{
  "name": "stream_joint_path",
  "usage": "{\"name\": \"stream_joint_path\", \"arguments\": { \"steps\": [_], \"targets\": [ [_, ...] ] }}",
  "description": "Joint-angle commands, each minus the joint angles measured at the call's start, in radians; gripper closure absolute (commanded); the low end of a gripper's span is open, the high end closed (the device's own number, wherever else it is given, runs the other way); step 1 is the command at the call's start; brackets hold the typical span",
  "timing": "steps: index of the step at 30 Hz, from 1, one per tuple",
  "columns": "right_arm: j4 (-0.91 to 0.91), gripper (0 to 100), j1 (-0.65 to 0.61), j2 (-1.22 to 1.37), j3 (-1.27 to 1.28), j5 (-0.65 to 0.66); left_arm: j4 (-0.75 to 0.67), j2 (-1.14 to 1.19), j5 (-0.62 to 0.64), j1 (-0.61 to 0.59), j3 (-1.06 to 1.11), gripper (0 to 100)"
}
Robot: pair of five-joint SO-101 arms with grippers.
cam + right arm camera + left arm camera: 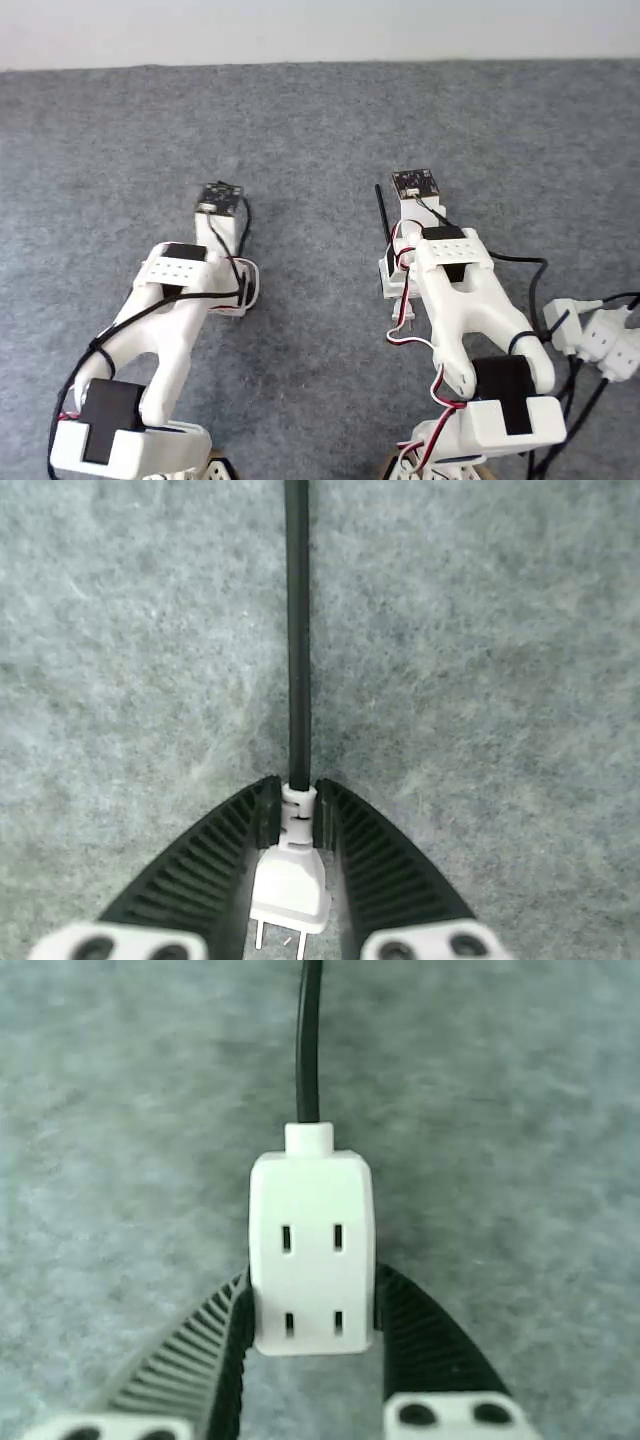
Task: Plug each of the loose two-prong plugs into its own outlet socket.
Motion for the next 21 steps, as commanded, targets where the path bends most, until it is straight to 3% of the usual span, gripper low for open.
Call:
{"name": "stream_joint_path", "arguments": {
  "steps": [1,5,11,21],
  "targets": [
    [-0.021,99.1,0.030,-0.008,-0.068,0.011,0.011,-0.008,0.028,0.091,-0.031,99],
    [-0.024,99.1,0.051,-0.010,-0.069,0.011,0.044,-0.009,0.183,0.187,-0.035,99],
    [-0.022,99.1,0.051,-0.007,-0.078,0.011,0.025,-0.009,0.199,0.321,-0.038,99],
    [-0.024,99.1,0.051,-0.002,-0.078,0.011,-0.032,-0.003,0.259,0.282,-0.065,99]
  ]
}}
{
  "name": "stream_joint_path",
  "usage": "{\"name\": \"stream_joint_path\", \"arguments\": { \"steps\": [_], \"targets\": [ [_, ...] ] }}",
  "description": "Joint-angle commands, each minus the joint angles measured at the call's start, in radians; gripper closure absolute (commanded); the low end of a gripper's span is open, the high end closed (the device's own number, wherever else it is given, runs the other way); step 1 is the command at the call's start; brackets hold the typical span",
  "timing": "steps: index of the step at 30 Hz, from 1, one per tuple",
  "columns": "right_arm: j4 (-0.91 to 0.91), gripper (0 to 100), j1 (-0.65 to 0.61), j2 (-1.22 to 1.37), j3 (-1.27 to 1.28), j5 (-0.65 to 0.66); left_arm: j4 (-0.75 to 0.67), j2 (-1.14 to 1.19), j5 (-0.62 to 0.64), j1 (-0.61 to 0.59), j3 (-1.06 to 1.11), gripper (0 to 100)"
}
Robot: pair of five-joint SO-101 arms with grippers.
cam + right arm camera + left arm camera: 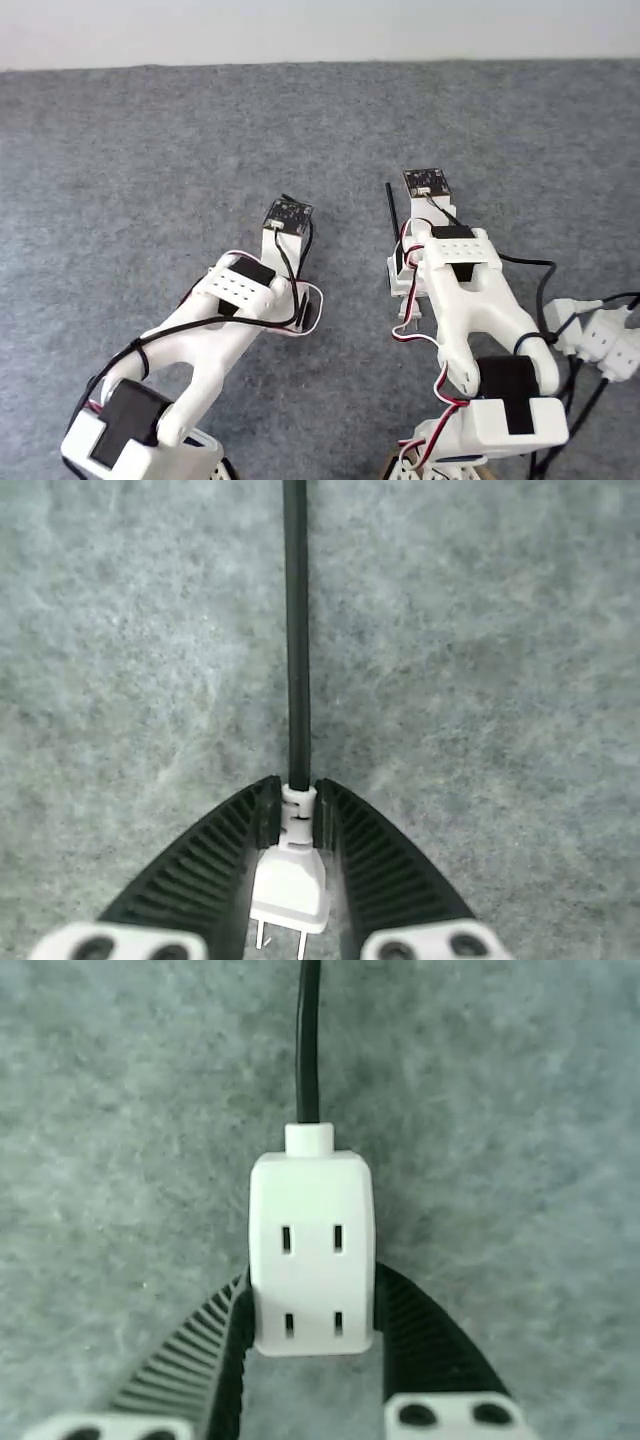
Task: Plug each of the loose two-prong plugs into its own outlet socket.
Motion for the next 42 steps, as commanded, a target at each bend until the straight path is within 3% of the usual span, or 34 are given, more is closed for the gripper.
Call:
{"name": "stream_joint_path", "arguments": {
  "steps": [1,15,22,42],
  "targets": [
    [-0.024,99.1,0.010,-0.002,-0.075,0.008,-0.032,-0.002,0.035,-0.044,-0.065,99],
    [-0.024,99.1,0.008,-0.001,-0.075,0.006,-0.089,0.003,0.117,-0.072,-0.067,98],
    [-0.024,99.1,0.008,-0.001,-0.075,0.006,-0.098,0.003,0.196,-0.072,-0.065,83],
    [-0.035,99.1,0.005,-0.001,-0.074,0.006,-0.055,-0.008,0.152,-0.075,-0.064,79]
  ]
}}
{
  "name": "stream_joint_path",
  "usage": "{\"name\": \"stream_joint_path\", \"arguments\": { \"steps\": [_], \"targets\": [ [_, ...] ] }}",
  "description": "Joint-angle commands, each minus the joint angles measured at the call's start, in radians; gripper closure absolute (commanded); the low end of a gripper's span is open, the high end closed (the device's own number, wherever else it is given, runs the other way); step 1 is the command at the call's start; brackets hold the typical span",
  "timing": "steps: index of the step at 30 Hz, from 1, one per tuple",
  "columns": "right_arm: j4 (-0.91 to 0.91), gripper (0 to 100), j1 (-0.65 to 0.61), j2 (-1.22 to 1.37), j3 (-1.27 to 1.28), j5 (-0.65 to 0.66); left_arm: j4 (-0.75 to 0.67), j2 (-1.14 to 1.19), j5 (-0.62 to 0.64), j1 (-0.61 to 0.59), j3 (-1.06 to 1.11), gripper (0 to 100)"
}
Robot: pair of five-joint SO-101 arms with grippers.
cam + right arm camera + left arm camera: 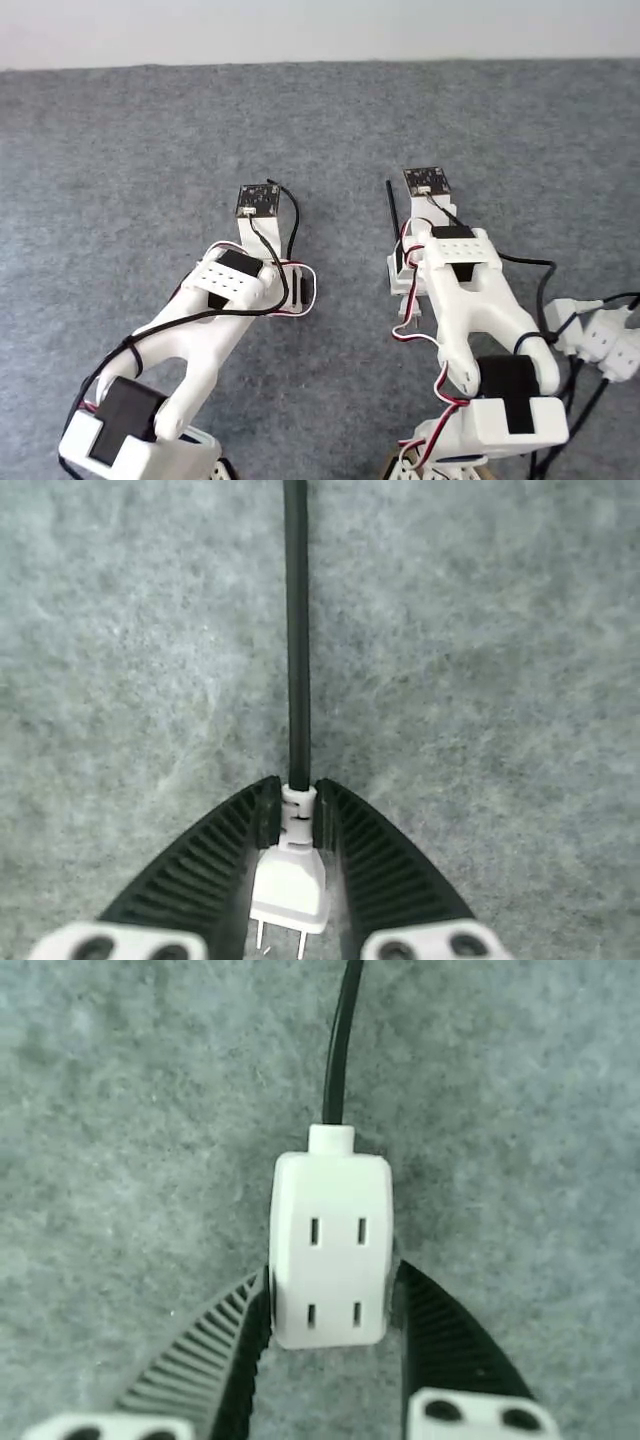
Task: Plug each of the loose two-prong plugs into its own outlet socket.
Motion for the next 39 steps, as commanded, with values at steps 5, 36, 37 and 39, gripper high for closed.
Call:
{"name": "stream_joint_path", "arguments": {
  "steps": [5,36,37,39],
  "targets": [
    [-0.018,99.1,0.005,-0.005,-0.074,0.006,0.101,-0.017,-0.054,-0.031,-0.079,69],
    [0.170,99.1,-0.283,-0.647,0.040,0.094,0.069,-0.034,-0.387,-0.318,0.022,99],
    [0.182,99.1,-0.312,-0.677,0.038,0.138,0.089,0.012,-0.413,-0.319,-0.013,99],
    [0.199,99.1,-0.371,-0.734,0.038,0.198,0.140,0.092,-0.517,-0.311,-0.074,99]
  ]
}}
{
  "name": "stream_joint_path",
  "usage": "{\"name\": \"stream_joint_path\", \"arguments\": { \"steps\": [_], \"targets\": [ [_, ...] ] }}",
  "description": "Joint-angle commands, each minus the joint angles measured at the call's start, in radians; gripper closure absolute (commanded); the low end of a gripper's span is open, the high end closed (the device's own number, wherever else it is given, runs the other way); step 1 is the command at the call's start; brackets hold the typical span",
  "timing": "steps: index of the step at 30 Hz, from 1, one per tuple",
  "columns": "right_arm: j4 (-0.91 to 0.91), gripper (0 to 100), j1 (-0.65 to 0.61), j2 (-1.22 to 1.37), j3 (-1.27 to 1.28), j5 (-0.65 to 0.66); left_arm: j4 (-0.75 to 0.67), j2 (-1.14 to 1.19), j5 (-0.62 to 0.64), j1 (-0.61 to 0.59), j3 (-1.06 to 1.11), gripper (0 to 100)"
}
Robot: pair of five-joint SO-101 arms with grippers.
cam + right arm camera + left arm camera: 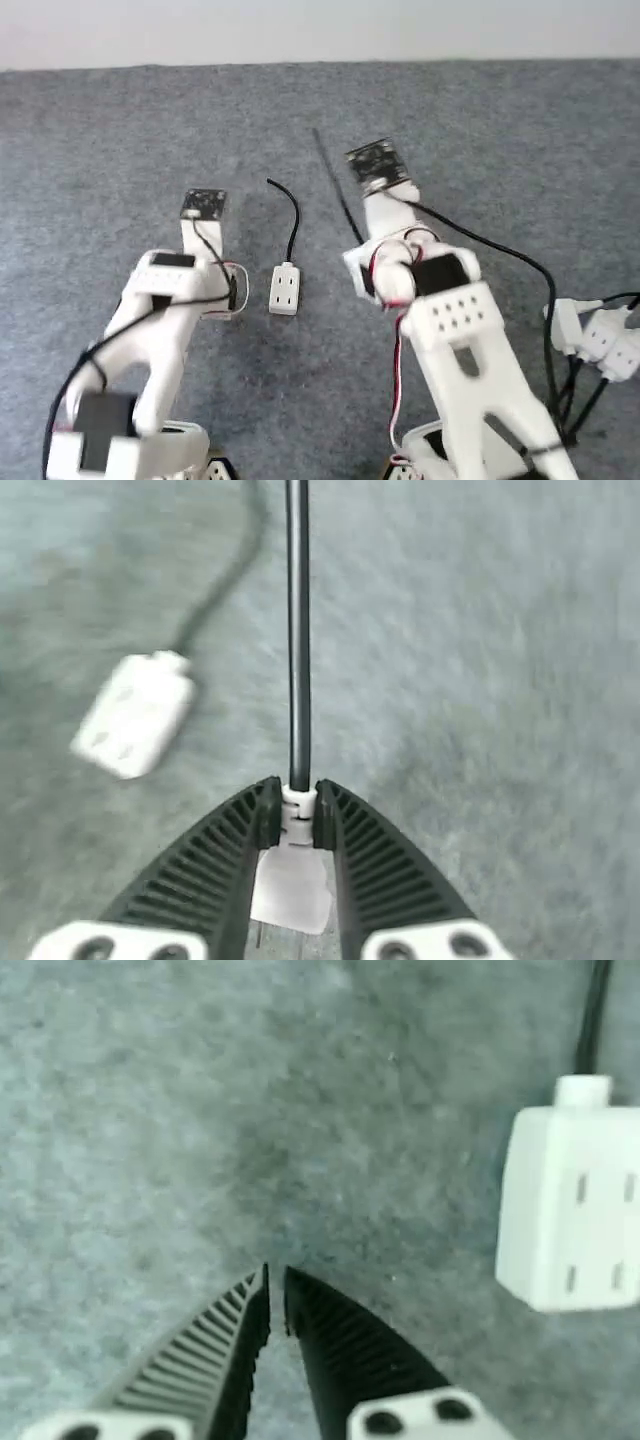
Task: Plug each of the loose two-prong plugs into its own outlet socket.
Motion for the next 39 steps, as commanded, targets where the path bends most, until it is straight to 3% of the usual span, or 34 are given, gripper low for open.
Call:
{"name": "stream_joint_path", "arguments": {
  "steps": [1,4,10,19,25,34,39],
  "targets": [
    [0.038,99.1,-0.097,-0.133,-0.015,0.097,0.089,0.121,-0.175,0.005,-0.145,99],
    [0.068,99.1,-0.189,-0.203,-0.015,0.107,0.140,0.143,-0.341,0.018,-0.180,99],
    [0.099,99.1,-0.318,-0.262,0.023,0.104,0.146,0.143,-0.382,0.051,-0.176,99],
    [-0.081,99.1,-0.291,-0.246,0.176,0.094,0.143,0.066,-0.460,0.063,-0.111,99],
    [-0.096,99.1,-0.232,-0.255,0.180,0.032,0.044,-0.080,-0.460,0.098,0.025,99],
    [-0.185,99.1,-0.229,-0.243,0.224,0.008,0.034,-0.092,-0.423,0.098,0.036,99],
    [-0.243,99.1,-0.234,-0.242,0.272,0.006,0.041,-0.092,-0.479,0.101,0.038,99]
  ]
}}
